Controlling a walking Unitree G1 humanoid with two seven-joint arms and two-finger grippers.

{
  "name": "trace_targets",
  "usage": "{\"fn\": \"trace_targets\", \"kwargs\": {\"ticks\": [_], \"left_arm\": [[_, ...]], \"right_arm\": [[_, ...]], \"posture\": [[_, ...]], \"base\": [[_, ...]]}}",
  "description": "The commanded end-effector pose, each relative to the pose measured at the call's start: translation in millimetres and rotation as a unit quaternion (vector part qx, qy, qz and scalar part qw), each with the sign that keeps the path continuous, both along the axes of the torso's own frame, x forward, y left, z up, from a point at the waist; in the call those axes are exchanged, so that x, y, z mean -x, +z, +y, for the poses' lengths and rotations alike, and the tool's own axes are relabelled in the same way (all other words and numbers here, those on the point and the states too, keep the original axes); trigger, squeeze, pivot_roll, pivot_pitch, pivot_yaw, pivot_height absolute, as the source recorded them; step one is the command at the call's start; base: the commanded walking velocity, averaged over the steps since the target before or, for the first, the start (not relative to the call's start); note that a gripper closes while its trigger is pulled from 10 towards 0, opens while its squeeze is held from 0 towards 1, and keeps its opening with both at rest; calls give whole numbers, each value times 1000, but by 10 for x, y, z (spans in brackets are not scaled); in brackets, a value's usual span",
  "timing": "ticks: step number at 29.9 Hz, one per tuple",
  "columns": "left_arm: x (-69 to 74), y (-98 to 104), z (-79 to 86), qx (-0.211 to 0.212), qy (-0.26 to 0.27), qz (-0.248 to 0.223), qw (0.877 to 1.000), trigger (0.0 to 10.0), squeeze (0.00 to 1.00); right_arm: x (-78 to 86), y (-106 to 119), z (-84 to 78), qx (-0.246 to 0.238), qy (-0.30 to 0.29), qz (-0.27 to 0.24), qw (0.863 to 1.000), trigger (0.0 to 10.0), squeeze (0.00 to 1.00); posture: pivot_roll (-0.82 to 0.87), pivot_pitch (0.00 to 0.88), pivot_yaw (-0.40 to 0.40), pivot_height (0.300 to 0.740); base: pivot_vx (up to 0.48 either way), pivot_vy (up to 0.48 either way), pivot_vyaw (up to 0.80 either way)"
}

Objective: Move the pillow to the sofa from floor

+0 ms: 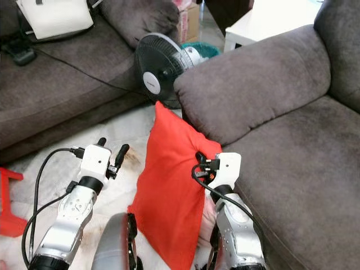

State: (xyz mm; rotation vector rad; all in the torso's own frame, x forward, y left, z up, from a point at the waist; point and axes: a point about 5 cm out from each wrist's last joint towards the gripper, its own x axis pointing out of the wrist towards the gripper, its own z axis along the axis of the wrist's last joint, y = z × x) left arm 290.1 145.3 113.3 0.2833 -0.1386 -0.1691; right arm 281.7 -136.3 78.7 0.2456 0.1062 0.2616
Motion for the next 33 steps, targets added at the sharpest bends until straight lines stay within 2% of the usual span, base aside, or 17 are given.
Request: {"fn": "trace_targets", "kwargs": {"ticks": [1,9,13,33], "left_arm": [[24,-24,14,-1,-2,4,1000,10000,0],[21,-33,17,-3,0,6,1000,10000,0],[19,-32,13,1,-3,5,1000,10000,0],[13,-41,12,-1,-6,4,1000,10000,0]], "right_arm": [[-84,310,-28,-8,-12,-84,996,10000,0],[-95,295,-18,-9,-10,-78,997,10000,0],[-98,295,-16,-7,-9,-78,997,10000,0],[-115,280,-35,-5,-13,-76,997,10000,0]], "posture": [[161,141,18,676],[162,140,18,686],[161,137,18,686],[160,121,20,686]], "base": [[0,0,0],[0,0,0],[-334,0,0],[0,0,0]]}}
